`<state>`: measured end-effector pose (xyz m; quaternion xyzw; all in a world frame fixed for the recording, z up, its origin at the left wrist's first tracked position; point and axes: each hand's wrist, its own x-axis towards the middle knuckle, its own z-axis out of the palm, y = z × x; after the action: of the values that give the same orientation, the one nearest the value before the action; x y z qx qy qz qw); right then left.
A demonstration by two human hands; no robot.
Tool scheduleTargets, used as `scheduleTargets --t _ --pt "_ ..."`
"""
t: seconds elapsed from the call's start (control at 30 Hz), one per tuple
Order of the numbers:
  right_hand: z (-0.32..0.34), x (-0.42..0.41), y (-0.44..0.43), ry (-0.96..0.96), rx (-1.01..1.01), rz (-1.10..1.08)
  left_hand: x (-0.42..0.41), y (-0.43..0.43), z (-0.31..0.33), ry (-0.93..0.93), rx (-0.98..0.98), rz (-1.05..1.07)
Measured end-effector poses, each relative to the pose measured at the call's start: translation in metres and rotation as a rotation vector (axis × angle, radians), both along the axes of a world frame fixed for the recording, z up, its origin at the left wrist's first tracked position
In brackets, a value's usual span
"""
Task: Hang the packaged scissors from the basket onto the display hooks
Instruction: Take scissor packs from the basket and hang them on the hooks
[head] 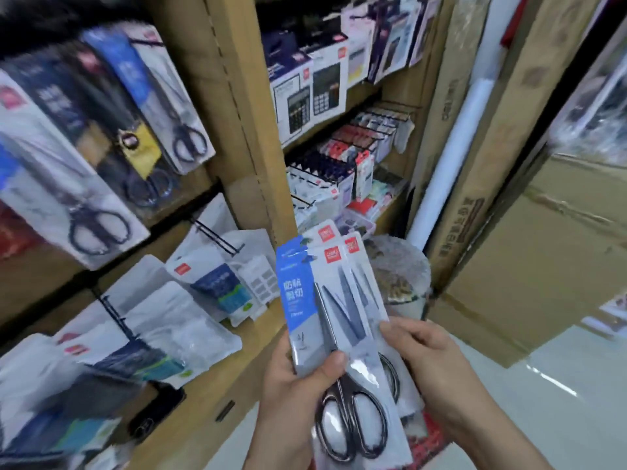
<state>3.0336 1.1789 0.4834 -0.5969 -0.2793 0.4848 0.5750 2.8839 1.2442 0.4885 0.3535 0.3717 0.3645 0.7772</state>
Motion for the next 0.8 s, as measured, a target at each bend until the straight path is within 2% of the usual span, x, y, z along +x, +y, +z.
scheduleTargets --t 0.17,0.3,0.4,0.5,0.73,0.8 --pt "0.022 -0.033 0.036 -0.006 0.105 -0.103 -0.052 0.016 0.036 -0.036 0.058 0.252" --pt "0.030 -0.059 0.068 -0.185 0.199 -0.253 -0.122 0.047 0.048 0.118 0.243 0.365" --pt "0.043 -0.085 0.088 -0.252 0.245 -0.294 -0.175 0.070 0.053 0.316 0.409 0.313" --pt "0.047 -0.120 0.107 -0.299 0.280 -0.298 -0.202 0.084 0.061 0.551 0.592 0.155" --pt "0.065 -0.174 0.137 -0.262 0.303 -0.248 -0.203 0.108 0.083 0.480 0.549 0.025" --pt "0.072 -0.173 0.143 -0.262 0.341 -0.259 -0.197 0.115 0.080 0.536 0.561 -0.028"
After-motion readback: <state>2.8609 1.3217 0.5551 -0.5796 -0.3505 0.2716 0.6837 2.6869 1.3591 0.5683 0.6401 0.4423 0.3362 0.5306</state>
